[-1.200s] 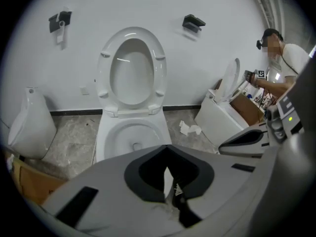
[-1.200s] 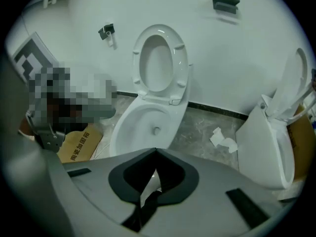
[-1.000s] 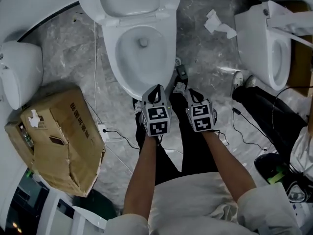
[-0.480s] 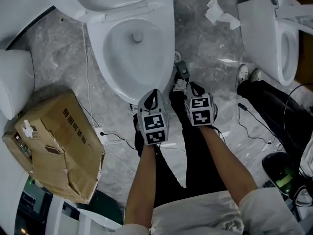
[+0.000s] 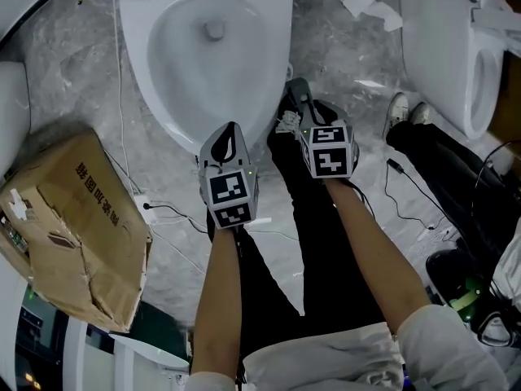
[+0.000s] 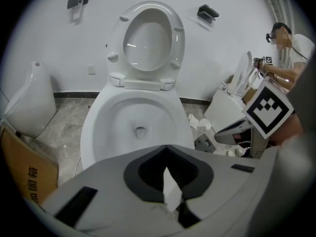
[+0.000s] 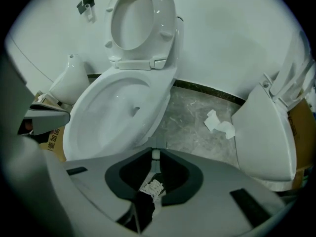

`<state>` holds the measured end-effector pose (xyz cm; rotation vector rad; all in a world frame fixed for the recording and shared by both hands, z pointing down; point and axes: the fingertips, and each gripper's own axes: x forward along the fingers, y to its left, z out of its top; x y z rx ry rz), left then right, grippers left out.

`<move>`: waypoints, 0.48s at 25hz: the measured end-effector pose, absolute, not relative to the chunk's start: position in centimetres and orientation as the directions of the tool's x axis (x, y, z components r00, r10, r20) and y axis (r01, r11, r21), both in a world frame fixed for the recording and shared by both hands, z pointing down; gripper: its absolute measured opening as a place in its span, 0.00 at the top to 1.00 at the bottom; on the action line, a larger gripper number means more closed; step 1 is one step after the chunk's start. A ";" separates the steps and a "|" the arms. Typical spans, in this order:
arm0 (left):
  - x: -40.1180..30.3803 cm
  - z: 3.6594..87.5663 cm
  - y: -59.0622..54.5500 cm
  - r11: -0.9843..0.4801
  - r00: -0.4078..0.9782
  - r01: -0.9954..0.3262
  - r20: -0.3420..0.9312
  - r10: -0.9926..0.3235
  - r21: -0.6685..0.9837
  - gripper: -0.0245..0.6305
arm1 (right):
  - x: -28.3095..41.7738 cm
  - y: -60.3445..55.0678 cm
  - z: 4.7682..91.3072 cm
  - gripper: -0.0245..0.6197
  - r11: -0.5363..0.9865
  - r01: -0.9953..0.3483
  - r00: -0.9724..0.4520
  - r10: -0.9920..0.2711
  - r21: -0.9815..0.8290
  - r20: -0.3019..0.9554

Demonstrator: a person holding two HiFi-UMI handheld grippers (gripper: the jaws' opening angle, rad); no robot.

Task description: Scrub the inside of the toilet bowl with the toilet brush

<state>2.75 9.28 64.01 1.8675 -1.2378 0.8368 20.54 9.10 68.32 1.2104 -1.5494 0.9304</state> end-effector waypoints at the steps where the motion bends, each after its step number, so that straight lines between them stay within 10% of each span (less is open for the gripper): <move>1: 2.7 64.3 9.3 -0.269 0.325 -0.938 0.827 -0.459 0.220 0.93 | 20.4 9.1 68.6 0.83 0.227 -0.974 -0.080 -0.262 -0.019 0.962; 6: 1.8 65.5 8.9 -0.260 0.318 -0.941 0.827 -0.463 0.216 0.93 | 19.3 8.8 70.6 0.56 0.241 -0.970 -0.091 -0.209 -0.039 0.974; 12: 0.7 67.2 8.7 -0.256 0.310 -0.944 0.831 -0.462 0.210 0.93 | 19.8 9.0 73.8 0.53 0.236 -0.971 -0.066 -0.158 -0.028 0.985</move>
